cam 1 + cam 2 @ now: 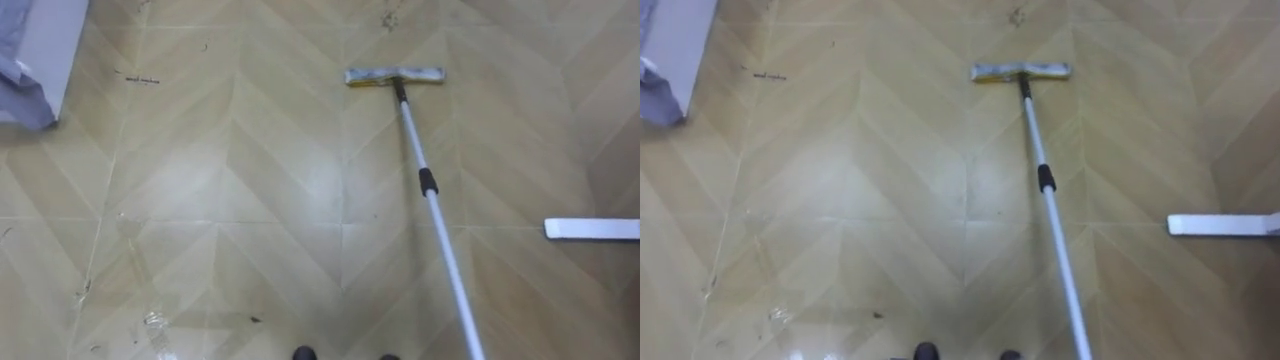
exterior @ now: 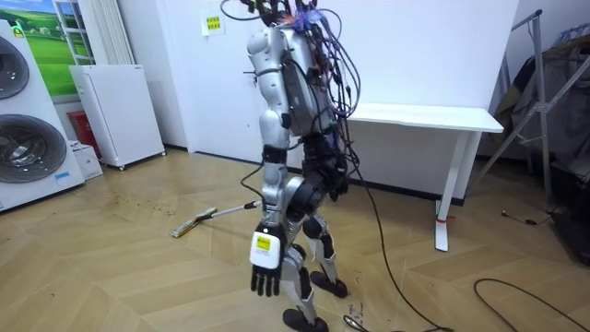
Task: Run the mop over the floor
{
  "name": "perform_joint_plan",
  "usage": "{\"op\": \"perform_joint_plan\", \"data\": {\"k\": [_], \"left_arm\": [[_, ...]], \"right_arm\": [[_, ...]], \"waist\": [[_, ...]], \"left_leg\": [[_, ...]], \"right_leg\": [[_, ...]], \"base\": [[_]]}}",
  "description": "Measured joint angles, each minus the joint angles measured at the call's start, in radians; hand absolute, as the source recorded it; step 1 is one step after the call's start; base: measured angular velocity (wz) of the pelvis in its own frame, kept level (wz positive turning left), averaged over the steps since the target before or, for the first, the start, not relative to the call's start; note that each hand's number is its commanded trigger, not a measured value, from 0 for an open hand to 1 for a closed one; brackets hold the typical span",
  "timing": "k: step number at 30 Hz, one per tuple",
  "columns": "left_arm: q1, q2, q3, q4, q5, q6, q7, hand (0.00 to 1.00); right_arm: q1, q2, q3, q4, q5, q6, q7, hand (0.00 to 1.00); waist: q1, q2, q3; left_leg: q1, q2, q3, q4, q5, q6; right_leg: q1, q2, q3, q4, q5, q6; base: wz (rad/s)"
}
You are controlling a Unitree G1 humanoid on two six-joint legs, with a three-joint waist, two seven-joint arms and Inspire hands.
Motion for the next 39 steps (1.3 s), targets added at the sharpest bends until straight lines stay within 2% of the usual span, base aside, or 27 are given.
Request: {"op": "perform_joint_plan", "data": {"k": [2, 3, 4, 6, 7, 8, 9, 10, 11, 12, 13, 14, 15, 16, 18, 19, 21, 22, 23, 24, 26, 28, 32, 34, 36, 38, 39], "left_arm": [[0.000, 0.024, -0.006, 0.019, -0.003, 0.028, 0.000, 0.00], [0.000, 0.030, -0.011, 0.019, -0.006, 0.037, 0.000, 0.00], [0.000, 0.044, -0.037, 0.018, -0.007, 0.057, 0.001, 0.00], [0.008, 0.052, -0.078, 0.018, -0.032, 0.072, 0.010, 0.00], [0.009, 0.052, -0.109, 0.018, -0.059, 0.076, 0.013, 0.00], [0.015, 0.052, -0.122, 0.019, -0.078, 0.076, 0.013, 0.00], [0.022, 0.051, -0.147, 0.035, -0.106, 0.077, 0.012, 0.00], [0.021, 0.052, -0.160, 0.035, -0.110, 0.082, 0.012, 0.00], [0.018, 0.052, -0.160, 0.034, -0.109, 0.081, 0.011, 0.00], [0.011, 0.059, -0.159, 0.034, -0.109, 0.073, 0.000, 0.00], [0.021, 0.062, -0.155, 0.030, -0.093, 0.065, -0.016, 0.00], [0.020, 0.063, -0.155, 0.017, -0.060, 0.064, -0.038, 0.00], [0.024, 0.062, -0.155, 0.013, -0.048, 0.064, -0.051, 0.00], [0.029, 0.065, -0.155, 0.012, -0.036, 0.067, -0.078, 0.00], [0.032, 0.080, -0.157, 0.016, -0.035, 0.082, -0.115, 0.00], [0.031, 0.087, -0.158, 0.015, -0.021, 0.102, -0.139, 0.00], [0.011, 0.089, -0.156, 0.013, -0.001, 0.121, -0.167, 0.00], [-0.009, 0.082, -0.156, 0.014, 0.010, 0.128, -0.175, 0.00], [-0.024, 0.079, -0.156, 0.013, 0.011, 0.129, -0.174, 0.00], [-0.047, 0.069, -0.148, 0.001, 0.018, 0.134, -0.154, 0.00], [-0.064, 0.055, -0.146, -0.035, 0.014, 0.129, -0.114, 0.00], [-0.068, 0.051, -0.144, -0.077, 0.005, 0.123, -0.067, 0.00], [-0.055, 0.024, -0.133, -0.080, 0.008, 0.105, -0.042, 0.00], [0.001, 0.027, -0.127, -0.077, 0.008, 0.112, -0.026, 0.00], [0.045, 0.032, -0.106, -0.078, 0.007, 0.136, -0.018, 0.00], [0.064, 0.041, -0.107, -0.084, 0.000, 0.150, -0.005, 0.00], [0.065, 0.053, -0.113, -0.095, -0.028, 0.151, -0.004, 0.00]], "right_arm": [[-0.030, 0.004, 0.000, 0.033, 0.006, 0.013, 0.014, 1.00], [-0.051, 0.003, -0.004, 0.043, 0.005, 0.016, 0.017, 1.00], [-0.090, -0.008, -0.008, 0.067, 0.005, 0.038, 0.031, 1.00], [-0.146, -0.038, -0.001, 0.098, 0.037, 0.061, 0.057, 1.00], [-0.186, -0.065, 0.014, 0.107, 0.051, 0.075, 0.080, 1.00], [-0.209, -0.079, 0.014, 0.109, 0.051, 0.088, 0.092, 1.00], [-0.257, -0.105, 0.015, 0.109, 0.050, 0.102, 0.116, 1.00], [-0.307, -0.130, 0.015, 0.108, 0.051, 0.103, 0.142, 1.00], [-0.333, -0.138, 0.017, 0.108, 0.052, 0.103, 0.154, 1.00], [-0.383, -0.145, 0.030, 0.109, 0.062, 0.103, 0.170, 1.00], [-0.409, -0.154, 0.046, 0.108, 0.083, 0.098, 0.183, 1.00], [-0.410, -0.163, 0.051, 0.095, 0.092, 0.098, 0.198, 1.00], [-0.405, -0.171, 0.051, 0.096, 0.096, 0.101, 0.205, 1.00], [-0.392, -0.182, 0.051, 0.100, 0.115, 0.102, 0.216, 1.00], [-0.359, -0.184, 0.051, 0.100, 0.125, 0.107, 0.236, 1.00], [-0.323, -0.183, 0.047, 0.095, 0.127, 0.111, 0.244, 1.00], [-0.252, -0.186, 0.038, 0.096, 0.157, 0.113, 0.252, 1.00], [-0.221, -0.194, 0.038, 0.104, 0.167, 0.117, 0.250, 1.00], [-0.213, -0.196, 0.037, 0.114, 0.167, 0.119, 0.249, 1.00], [-0.177, -0.195, 0.039, 0.130, 0.175, 0.120, 0.234, 1.00], [-0.109, -0.180, 0.041, 0.126, 0.204, 0.120, 0.194, 1.00], [-0.069, -0.126, 0.044, 0.110, 0.233, 0.119, 0.141, 1.00], [-0.047, -0.079, 0.045, 0.111, 0.268, 0.118, 0.110, 1.00], [-0.064, -0.079, 0.050, 0.112, 0.237, 0.132, 0.088, 1.00], [-0.098, -0.086, 0.048, 0.112, 0.197, 0.155, 0.074, 1.00], [-0.150, -0.106, 0.050, 0.112, 0.185, 0.181, 0.074, 1.00], [-0.203, -0.124, 0.052, 0.116, 0.174, 0.199, 0.077, 1.00]], "waist": [[0.010, -0.001, 0.0010], [0.011, -0.003, 0.0001], [0.031, 0.001, -0.0007], [0.083, -0.002, -0.0007], [0.106, -0.013, 0.0013], [0.119, -0.023, 0.0077], [0.141, -0.021, 0.0068], [0.156, -0.027, 0.0094], [0.165, -0.032, 0.0140], [0.177, -0.056, 0.0268], [0.173, -0.060, 0.0244], [0.169, -0.062, 0.0151], [0.169, -0.058, 0.0062], [0.171, -0.043, -0.0044], [0.165, -0.031, -0.0139], [0.143, -0.029, -0.0151], [0.116, -0.030, -0.0224], [0.112, -0.021, -0.0110], [0.106, -0.012, -0.0034], [0.087, 0.011, 0.0010], [0.062, 0.050, -0.0057], [0.031, 0.071, -0.0095], [0.039, 0.070, -0.0123], [0.072, 0.052, -0.0071], [0.078, 0.041, -0.0077], [0.094, 0.022, -0.0021], [0.109, 0.006, 0.0007]], "left_leg": [[-0.083, -0.001, -0.022, 0.154, -0.038, -0.037], [-0.105, 0.001, -0.024, 0.197, -0.039, -0.039], [-0.174, 0.018, -0.029, 0.323, -0.019, -0.060], [-0.260, 0.040, -0.034, 0.504, 0.070, -0.085], [-0.323, 0.039, -0.038, 0.616, 0.190, -0.089], [-0.362, 0.036, -0.038, 0.693, 0.259, -0.093], [-0.438, 0.031, -0.031, 0.876, 0.325, -0.113], [-0.520, 0.034, -0.010, 1.047, 0.310, -0.099], [-0.551, 0.038, 0.010, 1.095, 0.295, -0.081], [-0.574, 0.046, 0.049, 1.086, 0.253, -0.056], [-0.555, 0.051, 0.067, 0.949, 0.215, -0.050], [-0.491, 0.046, 0.081, 0.701, 0.187, -0.035], [-0.447, 0.046, 0.084, 0.568, 0.181, -0.026], [-0.348, 0.046, 0.087, 0.313, 0.179, -0.023], [-0.210, 0.034, 0.093, 0.024, 0.182, -0.018], [-0.152, 0.021, 0.108, -0.069, 0.182, -0.018], [-0.136, -0.001, 0.150, -0.049, 0.175, 0.046], [-0.145, -0.006, 0.171, 0.012, 0.118, 0.095], [-0.153, -0.013, 0.166, 0.051, 0.087, 0.104], [-0.167, -0.034, 0.152, 0.122, 0.032, 0.112], [-0.176, -0.053, 0.139, 0.182, -0.026, 0.139], [-0.171, -0.066, 0.133, 0.192, -0.064, 0.149], [-0.145, -0.073, 0.117, 0.165, -0.067, 0.144], [-0.109, -0.075, 0.067, 0.185, -0.088, 0.105], [-0.092, -0.075, 0.043, 0.251, -0.104, 0.074], [-0.115, -0.067, 0.046, 0.355, -0.100, 0.046], [-0.144, -0.054, 0.059, 0.435, -0.069, -0.006]], "right_leg": [[-0.063, 0.007, 0.001, 0.129, -0.070, -0.034], [-0.076, 0.011, 0.006, 0.151, -0.086, -0.042], [-0.108, 0.034, 0.023, 0.209, -0.108, -0.070], [-0.131, 0.066, 0.040, 0.279, -0.131, -0.095], [-0.133, 0.071, 0.048, 0.316, -0.144, -0.114], [-0.134, 0.071, 0.052, 0.336, -0.148, -0.118], [-0.138, 0.070, 0.056, 0.367, -0.157, -0.132], [-0.147, 0.070, 0.062, 0.383, -0.165, -0.125], [-0.149, 0.070, 0.070, 0.383, -0.168, -0.119], [-0.152, 0.064, 0.099, 0.375, -0.171, -0.114], [-0.142, 0.065, 0.103, 0.338, -0.175, -0.094], [-0.118, 0.072, 0.101, 0.273, -0.159, -0.058], [-0.102, 0.085, 0.100, 0.235, -0.149, -0.039], [-0.063, 0.112, 0.107, 0.159, -0.136, -0.014], [-0.008, 0.141, 0.131, 0.088, -0.123, 0.008], [0.026, 0.134, 0.132, 0.073, -0.120, 0.014], [0.051, 0.110, 0.149, 0.102, -0.136, 0.011], [0.008, 0.094, 0.166, 0.232, -0.120, 0.032], [-0.031, 0.090, 0.171, 0.324, -0.086, 0.039], [-0.115, 0.086, 0.190, 0.501, -0.004, 0.036], [-0.225, 0.081, 0.214, 0.641, 0.014, 0.038], [-0.341, 0.062, 0.227, 0.631, 0.010, 0.048], [-0.355, 0.053, 0.219, 0.269, 0.014, 0.042], [-0.340, 0.071, 0.159, 0.107, 0.062, -0.014], [-0.300, 0.066, 0.118, 0.100, 0.093, -0.048], [-0.286, 0.044, 0.076, 0.151, 0.063, -0.052], [-0.288, 0.046, 0.072, 0.181, 0.034, -0.060]], "base": [[0.14], [0.21], [0.00], [-0.24], [-0.28], [-0.41], [-0.43], [-0.39], [-0.28], [-0.06], [0.19], [0.37], [0.42], [0.27], [0.37], [0.57], [0.70], [0.51], [0.39], [0.49], [0.47], [0.10], [-0.29], [-0.84], [-0.51], [-0.24], [-0.22]]}}
